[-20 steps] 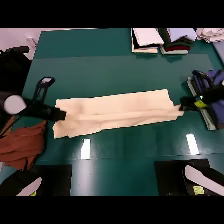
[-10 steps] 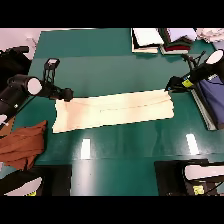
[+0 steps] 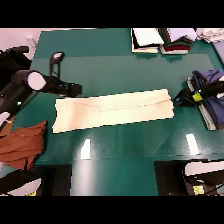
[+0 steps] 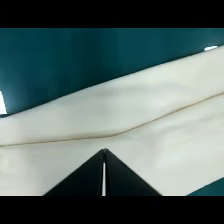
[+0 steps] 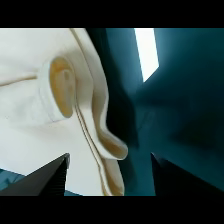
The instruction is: Fold the shirts.
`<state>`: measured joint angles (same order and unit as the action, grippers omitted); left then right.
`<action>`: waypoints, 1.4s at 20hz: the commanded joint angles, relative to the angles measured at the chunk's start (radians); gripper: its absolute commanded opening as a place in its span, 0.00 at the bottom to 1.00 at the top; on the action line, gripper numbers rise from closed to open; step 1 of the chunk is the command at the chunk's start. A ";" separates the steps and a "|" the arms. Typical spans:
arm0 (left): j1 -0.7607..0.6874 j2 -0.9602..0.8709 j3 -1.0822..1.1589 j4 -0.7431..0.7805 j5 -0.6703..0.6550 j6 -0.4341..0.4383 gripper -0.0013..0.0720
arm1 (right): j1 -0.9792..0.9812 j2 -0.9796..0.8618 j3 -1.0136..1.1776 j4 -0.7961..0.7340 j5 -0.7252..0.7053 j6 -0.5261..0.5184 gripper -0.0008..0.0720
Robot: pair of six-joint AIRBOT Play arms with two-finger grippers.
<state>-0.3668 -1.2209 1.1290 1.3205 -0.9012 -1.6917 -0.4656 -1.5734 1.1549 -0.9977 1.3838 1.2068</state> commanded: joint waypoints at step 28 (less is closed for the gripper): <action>-0.116 -0.458 0.372 -0.123 -0.062 0.024 0.05 | 0.684 0.217 0.554 0.217 -0.019 0.129 0.04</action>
<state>-0.5400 -1.7191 1.4441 1.1046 -0.8547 -1.6630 0.1455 -1.3571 1.6863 -0.8051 1.3907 1.3220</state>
